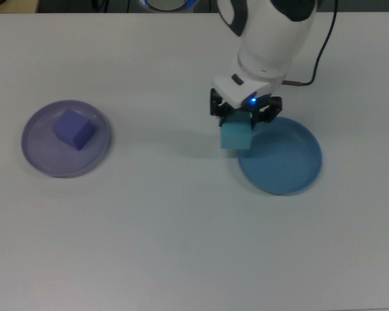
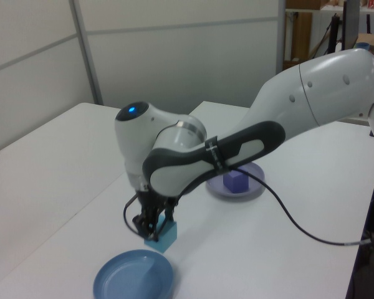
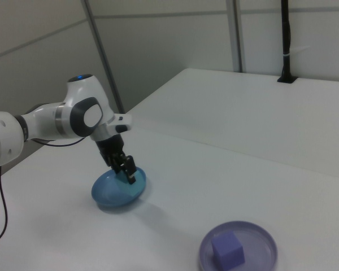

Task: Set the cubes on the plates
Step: 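Lower the light-blue cube onto the blue plate and open the gripper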

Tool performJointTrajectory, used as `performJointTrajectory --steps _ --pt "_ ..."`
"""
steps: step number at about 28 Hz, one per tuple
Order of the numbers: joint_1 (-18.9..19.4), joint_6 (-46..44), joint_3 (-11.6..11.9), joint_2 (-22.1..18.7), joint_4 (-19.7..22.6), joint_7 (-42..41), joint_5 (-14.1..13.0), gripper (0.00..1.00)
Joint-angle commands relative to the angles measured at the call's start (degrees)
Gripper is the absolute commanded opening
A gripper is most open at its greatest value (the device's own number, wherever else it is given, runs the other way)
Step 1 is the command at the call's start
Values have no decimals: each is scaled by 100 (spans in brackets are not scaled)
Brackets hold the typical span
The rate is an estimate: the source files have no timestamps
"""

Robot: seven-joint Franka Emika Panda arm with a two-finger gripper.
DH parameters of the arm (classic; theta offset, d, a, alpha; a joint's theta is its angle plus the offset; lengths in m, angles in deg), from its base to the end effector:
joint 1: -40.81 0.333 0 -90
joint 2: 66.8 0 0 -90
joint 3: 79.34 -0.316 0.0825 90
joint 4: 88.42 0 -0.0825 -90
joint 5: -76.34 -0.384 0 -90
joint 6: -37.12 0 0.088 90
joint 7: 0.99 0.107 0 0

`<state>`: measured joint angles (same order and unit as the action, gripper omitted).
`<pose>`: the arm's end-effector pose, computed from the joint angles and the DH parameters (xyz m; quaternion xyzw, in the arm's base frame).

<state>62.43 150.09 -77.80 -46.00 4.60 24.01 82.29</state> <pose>0.6220 0.2223 0.4117 0.9984 -0.0214 0.0133 0.0512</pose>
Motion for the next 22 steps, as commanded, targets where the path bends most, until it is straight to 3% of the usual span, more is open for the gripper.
performJointTrajectory --steps 1,4,5,6,7,8,22 --pt "61 -126 -232 258 -179 382 117 0" --pt "61 -99 -373 346 -188 479 135 1" --pt "61 -91 -382 355 -197 488 135 17" --pt "61 -82 -382 363 -214 488 126 47" --pt "61 -90 -391 372 -214 506 126 87" --pt "70 -91 -391 381 -223 506 135 100" --pt "185 -187 -400 302 -364 602 135 100"
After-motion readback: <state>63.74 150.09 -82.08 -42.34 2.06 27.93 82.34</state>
